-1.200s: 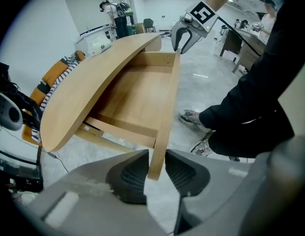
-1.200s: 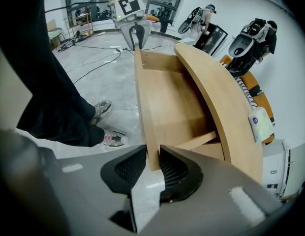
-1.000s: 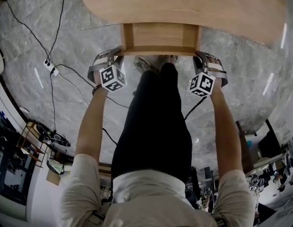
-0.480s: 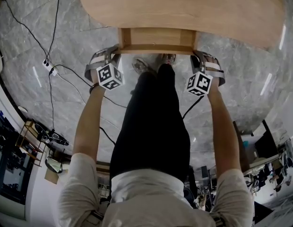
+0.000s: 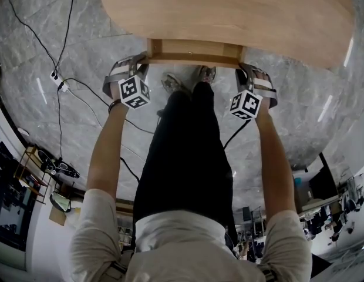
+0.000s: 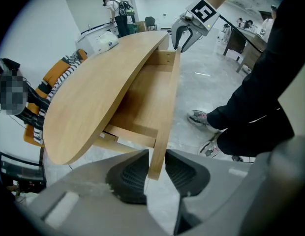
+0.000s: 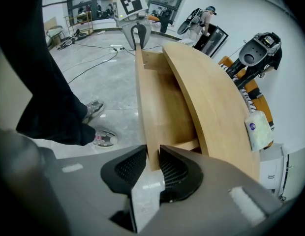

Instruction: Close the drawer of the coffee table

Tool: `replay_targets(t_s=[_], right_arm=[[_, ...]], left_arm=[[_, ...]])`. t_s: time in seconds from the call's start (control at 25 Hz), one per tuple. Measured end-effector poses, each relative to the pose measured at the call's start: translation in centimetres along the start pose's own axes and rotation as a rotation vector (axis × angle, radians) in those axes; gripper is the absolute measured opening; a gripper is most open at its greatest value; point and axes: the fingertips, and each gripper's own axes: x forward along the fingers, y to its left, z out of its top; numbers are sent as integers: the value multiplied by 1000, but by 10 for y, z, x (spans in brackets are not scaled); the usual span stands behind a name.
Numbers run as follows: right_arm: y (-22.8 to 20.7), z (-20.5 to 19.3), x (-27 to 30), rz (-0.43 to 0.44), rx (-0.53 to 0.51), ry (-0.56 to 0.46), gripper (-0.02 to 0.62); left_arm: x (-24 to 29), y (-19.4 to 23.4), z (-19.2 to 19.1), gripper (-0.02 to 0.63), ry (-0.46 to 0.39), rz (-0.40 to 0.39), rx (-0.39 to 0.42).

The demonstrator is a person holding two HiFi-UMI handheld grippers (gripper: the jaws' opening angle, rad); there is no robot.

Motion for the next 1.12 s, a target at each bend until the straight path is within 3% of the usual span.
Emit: replay_targets(t_s=[0.76,1.12], right_arm=[[-37,2,13,-58,2,-7,94],[-54,4,14,-144,114,-15,110]], left_arm=[[10,30,10,129,-1,31,-15],[9,46,13,132,1,87,-74]])
